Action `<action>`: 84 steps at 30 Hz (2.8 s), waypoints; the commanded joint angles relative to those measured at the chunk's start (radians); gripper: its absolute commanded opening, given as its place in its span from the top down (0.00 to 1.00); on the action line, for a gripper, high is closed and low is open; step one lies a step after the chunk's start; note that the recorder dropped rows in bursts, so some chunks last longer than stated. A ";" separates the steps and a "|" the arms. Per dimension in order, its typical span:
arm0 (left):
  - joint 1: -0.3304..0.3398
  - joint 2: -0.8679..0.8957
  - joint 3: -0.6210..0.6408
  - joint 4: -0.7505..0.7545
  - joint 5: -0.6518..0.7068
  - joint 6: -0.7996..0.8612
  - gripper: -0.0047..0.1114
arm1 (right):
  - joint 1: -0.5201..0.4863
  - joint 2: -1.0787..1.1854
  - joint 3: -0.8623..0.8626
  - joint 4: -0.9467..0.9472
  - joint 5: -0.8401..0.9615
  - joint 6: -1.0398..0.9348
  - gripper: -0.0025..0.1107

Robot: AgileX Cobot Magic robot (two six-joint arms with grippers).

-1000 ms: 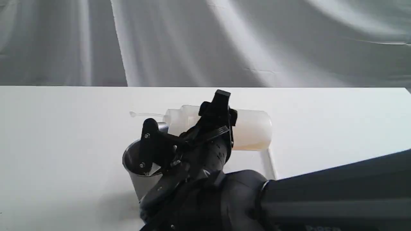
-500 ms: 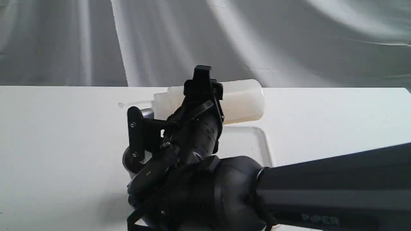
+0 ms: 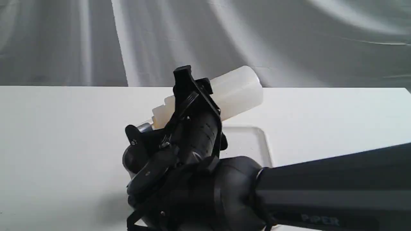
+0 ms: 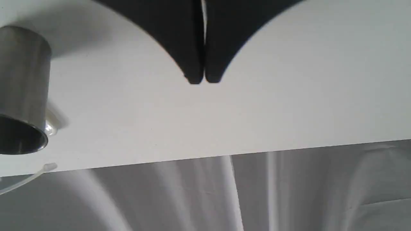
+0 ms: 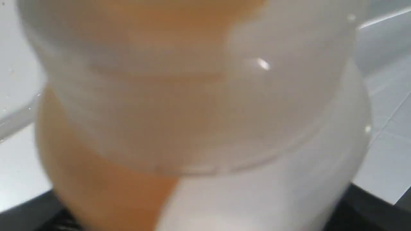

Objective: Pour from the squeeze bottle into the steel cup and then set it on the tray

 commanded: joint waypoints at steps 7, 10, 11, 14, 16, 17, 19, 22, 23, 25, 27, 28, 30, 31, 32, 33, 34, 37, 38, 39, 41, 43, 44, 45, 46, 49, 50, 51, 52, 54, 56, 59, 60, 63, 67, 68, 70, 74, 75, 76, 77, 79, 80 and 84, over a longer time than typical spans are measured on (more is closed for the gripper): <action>0.002 -0.003 0.004 -0.001 -0.007 -0.006 0.96 | 0.002 -0.013 -0.009 -0.052 0.032 -0.180 0.80; 0.002 -0.003 0.004 -0.001 -0.007 -0.006 0.96 | 0.002 -0.013 -0.009 -0.060 0.032 -0.211 0.80; 0.002 -0.003 0.004 -0.001 -0.007 -0.006 0.96 | 0.002 -0.013 -0.009 -0.067 0.032 -0.211 0.80; 0.002 -0.003 0.004 -0.001 -0.007 -0.002 0.96 | 0.002 -0.013 -0.009 -0.088 0.032 -0.213 0.80; 0.002 -0.003 0.004 -0.001 -0.007 -0.002 0.96 | 0.002 -0.013 -0.009 -0.094 0.032 -0.213 0.80; 0.002 -0.003 0.004 -0.001 -0.007 -0.002 0.96 | 0.002 -0.013 -0.009 -0.095 0.032 -0.213 0.80; 0.002 -0.003 0.004 -0.001 -0.007 -0.002 0.96 | 0.002 -0.013 -0.009 -0.095 0.032 -0.213 0.80; 0.002 -0.003 0.004 -0.001 -0.007 -0.002 0.96 | 0.002 -0.013 -0.009 -0.099 0.032 -0.213 0.80; 0.002 -0.003 0.004 -0.001 -0.007 -0.002 0.96 | 0.002 -0.013 -0.009 -0.099 0.032 -0.213 0.80; 0.002 -0.003 0.004 -0.001 -0.007 -0.005 0.96 | 0.002 -0.013 -0.009 -0.098 0.032 -0.227 0.80; 0.002 -0.003 0.004 -0.001 -0.007 -0.005 0.96 | 0.002 -0.013 -0.009 -0.101 0.032 -0.262 0.80; 0.002 -0.003 0.004 -0.001 -0.007 -0.005 0.96 | 0.002 -0.013 -0.009 -0.101 0.032 -0.262 0.80; 0.002 -0.003 0.004 -0.001 -0.007 -0.005 0.96 | 0.002 -0.013 -0.009 -0.108 0.032 -0.262 0.80; 0.002 -0.003 0.004 -0.001 -0.007 -0.005 0.96 | 0.002 -0.013 -0.009 -0.111 0.032 -0.262 0.80; 0.002 -0.003 0.004 -0.001 -0.007 -0.005 0.96 | 0.002 -0.013 -0.009 -0.112 0.032 -0.262 0.80; 0.002 -0.003 0.004 -0.001 -0.007 -0.005 0.96 | 0.002 -0.013 -0.009 -0.112 0.032 -0.262 0.80; 0.002 -0.003 0.004 -0.001 -0.007 -0.005 0.96 | 0.002 -0.013 -0.009 -0.112 0.032 -0.262 0.80; 0.002 -0.003 0.004 -0.001 -0.007 -0.002 0.96 | 0.002 -0.013 -0.009 -0.112 0.032 -0.262 0.80; 0.002 -0.003 0.004 -0.001 -0.007 -0.002 0.96 | 0.002 -0.013 -0.009 -0.112 0.032 -0.262 0.80; 0.002 -0.003 0.004 -0.001 -0.007 -0.002 0.96 | 0.002 -0.013 -0.009 -0.114 0.032 -0.271 0.80; 0.002 -0.003 0.004 -0.001 -0.007 -0.002 0.96 | 0.002 -0.013 -0.009 -0.119 0.032 -0.285 0.80; 0.002 -0.003 0.004 -0.001 -0.007 -0.002 0.96 | 0.002 -0.013 -0.009 -0.121 0.032 -0.291 0.80; 0.002 -0.003 0.004 -0.001 -0.007 -0.002 0.96 | 0.002 -0.013 -0.009 -0.121 0.032 -0.291 0.80; 0.002 -0.003 0.004 -0.001 -0.007 -0.002 0.96 | 0.002 -0.013 -0.009 -0.123 0.032 -0.291 0.80; 0.002 -0.003 0.004 -0.001 -0.007 -0.002 0.96 | 0.002 -0.013 -0.009 -0.128 0.032 -0.291 0.80; 0.002 -0.003 0.004 -0.001 -0.007 -0.004 0.96 | 0.002 -0.013 -0.009 -0.135 0.032 -0.291 0.80; 0.002 -0.003 0.004 -0.001 -0.007 -0.004 0.96 | 0.002 -0.013 -0.009 -0.135 0.032 -0.291 0.80; 0.002 -0.003 0.004 -0.001 -0.007 -0.004 0.96 | 0.002 -0.013 -0.009 -0.135 0.032 -0.291 0.80; 0.002 -0.003 0.004 -0.001 -0.007 -0.004 0.96 | 0.002 -0.013 -0.009 -0.137 0.032 -0.291 0.80; 0.002 -0.003 0.004 -0.001 -0.007 -0.004 0.96 | 0.002 -0.013 -0.009 -0.137 0.032 -0.291 0.80; 0.002 -0.003 0.004 -0.001 -0.007 -0.004 0.96 | 0.002 -0.013 -0.009 -0.137 0.032 -0.303 0.80; 0.002 -0.003 0.004 -0.001 -0.007 -0.004 0.96 | 0.002 -0.013 -0.009 -0.137 0.032 -0.331 0.80; 0.002 -0.003 0.004 -0.001 -0.007 -0.004 0.96 | 0.002 -0.013 -0.009 -0.137 0.032 -0.336 0.80; 0.002 -0.003 0.004 -0.001 -0.007 -0.002 0.96 | 0.002 -0.013 -0.009 -0.137 0.032 -0.338 0.80; 0.002 -0.003 0.004 -0.001 -0.007 -0.002 0.96 | 0.002 -0.013 -0.009 -0.137 0.032 -0.342 0.80; 0.002 -0.003 0.004 -0.001 -0.007 -0.002 0.96 | 0.002 -0.013 -0.009 -0.137 0.032 -0.344 0.80; 0.002 -0.003 0.004 -0.001 -0.007 -0.002 0.96 | 0.002 -0.013 -0.009 -0.137 0.032 -0.344 0.80; 0.002 -0.003 0.004 -0.001 -0.007 -0.005 0.96 | 0.002 -0.013 -0.009 -0.137 0.032 -0.344 0.80; 0.002 -0.003 0.004 -0.001 -0.007 -0.005 0.96 | 0.002 -0.013 -0.009 -0.137 0.032 -0.348 0.80; 0.002 -0.003 0.004 -0.001 -0.007 -0.005 0.96 | 0.002 -0.013 -0.009 -0.137 0.032 -0.353 0.80; 0.002 -0.003 0.004 -0.001 -0.007 -0.005 0.96 | 0.002 -0.013 -0.009 -0.137 0.032 -0.361 0.80; 0.002 -0.003 0.004 -0.001 -0.007 -0.005 0.96 | 0.002 -0.013 -0.009 -0.137 0.032 -0.363 0.80; 0.002 -0.003 0.004 -0.001 -0.007 -0.005 0.96 | 0.002 -0.013 -0.009 -0.137 0.032 -0.365 0.80; 0.002 -0.003 0.004 -0.001 -0.007 -0.005 0.96 | 0.002 -0.013 -0.009 -0.137 0.032 -0.372 0.80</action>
